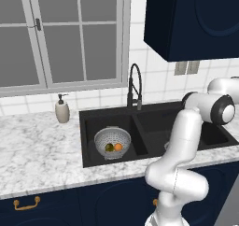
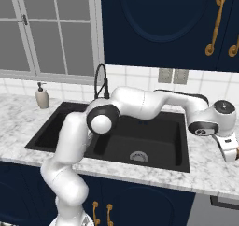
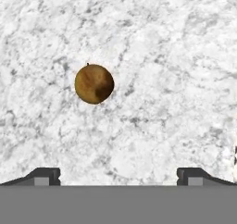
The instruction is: Put the colander in the sink, put the pear, kiwi, tangerine in the colander, and turn on the sink faucet and pour water over the colander.
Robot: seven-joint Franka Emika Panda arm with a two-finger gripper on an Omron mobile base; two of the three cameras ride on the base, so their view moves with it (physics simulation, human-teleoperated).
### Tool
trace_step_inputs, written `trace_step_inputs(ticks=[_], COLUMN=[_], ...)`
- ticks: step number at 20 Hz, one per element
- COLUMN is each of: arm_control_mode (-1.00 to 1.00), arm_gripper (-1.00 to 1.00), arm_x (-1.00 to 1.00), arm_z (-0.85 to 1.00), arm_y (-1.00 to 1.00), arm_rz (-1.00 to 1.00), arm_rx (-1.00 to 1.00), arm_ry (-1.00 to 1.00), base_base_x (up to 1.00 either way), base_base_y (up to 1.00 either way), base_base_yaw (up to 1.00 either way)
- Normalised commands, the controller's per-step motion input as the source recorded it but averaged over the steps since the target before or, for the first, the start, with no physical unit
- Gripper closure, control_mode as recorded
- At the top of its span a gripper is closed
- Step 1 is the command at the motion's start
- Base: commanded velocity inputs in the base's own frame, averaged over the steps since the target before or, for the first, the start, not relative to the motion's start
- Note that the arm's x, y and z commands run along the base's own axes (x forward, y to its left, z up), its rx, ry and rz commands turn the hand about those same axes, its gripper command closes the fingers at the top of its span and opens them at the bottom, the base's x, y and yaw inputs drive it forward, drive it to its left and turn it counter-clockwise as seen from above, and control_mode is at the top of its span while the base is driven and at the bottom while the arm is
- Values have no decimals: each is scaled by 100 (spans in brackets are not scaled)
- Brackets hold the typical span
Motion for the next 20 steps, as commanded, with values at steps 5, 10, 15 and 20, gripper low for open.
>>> trace_step_inputs(ticks=[5,10,15,20], arm_control_mode=[-100,-100,-100,-100], arm_gripper=[-100,-100,-100,-100], arm_x=[26,18,8,20], arm_z=[-10,-11,-23,-19], arm_y=[-22,-13,-8,-2], arm_rz=[-6,-5,-5,-3], arm_rx=[1,2,0,0], arm_ry=[1,1,0,0], base_base_x=[0,0,0,0], base_base_y=[0,0,0,0], base_base_yaw=[0,0,0,0])
